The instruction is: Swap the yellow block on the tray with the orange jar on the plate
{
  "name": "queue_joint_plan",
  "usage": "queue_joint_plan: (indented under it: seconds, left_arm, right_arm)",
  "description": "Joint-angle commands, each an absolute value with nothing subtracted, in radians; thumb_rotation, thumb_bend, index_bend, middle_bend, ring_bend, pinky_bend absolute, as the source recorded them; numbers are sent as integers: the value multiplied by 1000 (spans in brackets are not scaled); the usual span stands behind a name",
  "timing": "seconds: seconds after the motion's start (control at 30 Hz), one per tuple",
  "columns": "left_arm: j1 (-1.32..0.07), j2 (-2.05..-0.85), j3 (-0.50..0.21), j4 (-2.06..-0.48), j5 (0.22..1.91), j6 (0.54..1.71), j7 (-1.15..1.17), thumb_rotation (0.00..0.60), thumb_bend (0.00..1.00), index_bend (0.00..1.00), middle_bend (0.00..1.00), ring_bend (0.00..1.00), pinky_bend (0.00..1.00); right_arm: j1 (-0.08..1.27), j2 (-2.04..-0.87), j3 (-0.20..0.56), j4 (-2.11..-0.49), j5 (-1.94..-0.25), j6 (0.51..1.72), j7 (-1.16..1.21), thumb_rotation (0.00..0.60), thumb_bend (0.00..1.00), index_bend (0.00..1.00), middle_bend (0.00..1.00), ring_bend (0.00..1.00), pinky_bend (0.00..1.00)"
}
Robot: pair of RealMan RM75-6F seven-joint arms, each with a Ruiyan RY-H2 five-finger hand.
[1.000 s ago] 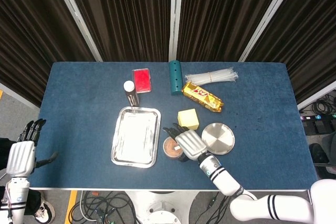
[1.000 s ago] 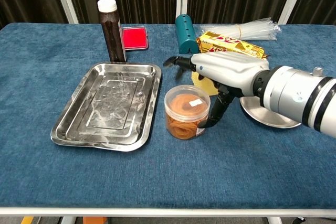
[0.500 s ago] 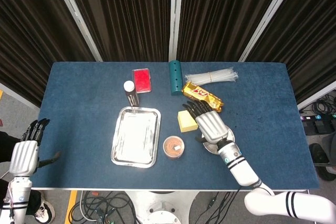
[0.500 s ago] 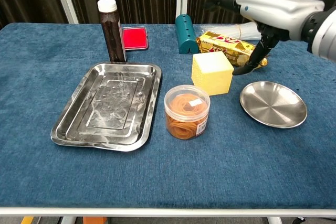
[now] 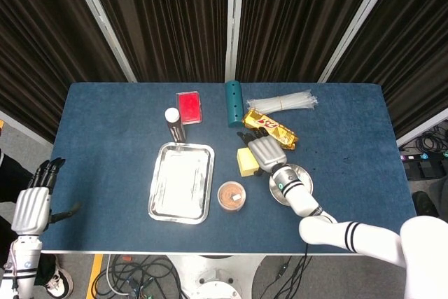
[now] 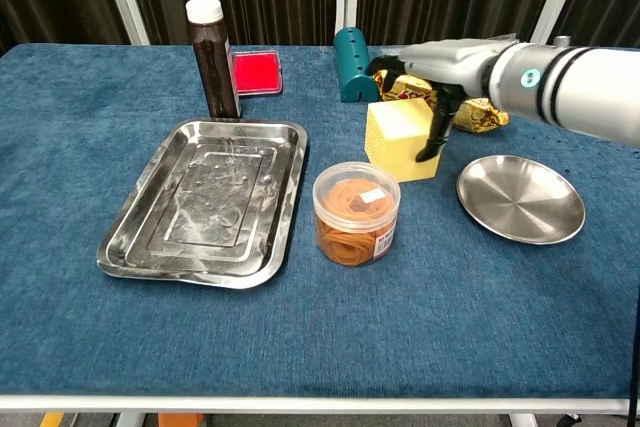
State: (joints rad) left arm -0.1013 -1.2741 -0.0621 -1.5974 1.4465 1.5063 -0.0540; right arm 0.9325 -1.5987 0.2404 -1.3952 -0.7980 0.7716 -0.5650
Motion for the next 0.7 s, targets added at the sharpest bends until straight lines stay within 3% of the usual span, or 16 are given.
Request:
queue_joint_plan:
  seconds: [0.03, 0.13, 0.23, 0.4, 0.53, 0.7]
  left_arm:
    - [-101, -1272, -63, -1597, 1446, 1502, -59, 600, 125, 78, 54, 0, 167]
    - [-101, -1272, -63, -1596, 1450, 1501, -63, 600, 125, 78, 54, 0, 167]
    - [-101, -1273, -63, -1596, 1451, 1497, -72, 600, 126, 78, 54, 0, 167]
    - [-104, -1273, -66, -1598, 1457, 1497, -72, 600, 125, 78, 54, 0, 167]
    - [-108, -1277, -68, -1600, 1464, 1495, -65, 600, 125, 78, 54, 0, 167]
    - [-112, -1282, -66, -1600, 1467, 1488, -62, 600, 125, 78, 54, 0, 168]
  right_arm:
    - [925, -1633, 234, -1368, -885, 813, -507, 600, 44, 204, 408, 152, 107]
    - [906, -1631, 221, -1367, -954, 850, -464, 600, 107, 362, 536, 233, 133]
    - [875, -1582, 219, -1425, -1002, 904, -436, 600, 160, 418, 575, 243, 133]
    - [795, -1434, 197, -1610, -1072, 1018, -432, 600, 177, 430, 582, 243, 133]
    - [709, -1322, 133, -1749, -1103, 1090, -449, 600, 156, 432, 578, 236, 129]
    - [638, -1296, 71, -1772, -1105, 1129, -444, 600, 153, 431, 577, 230, 108]
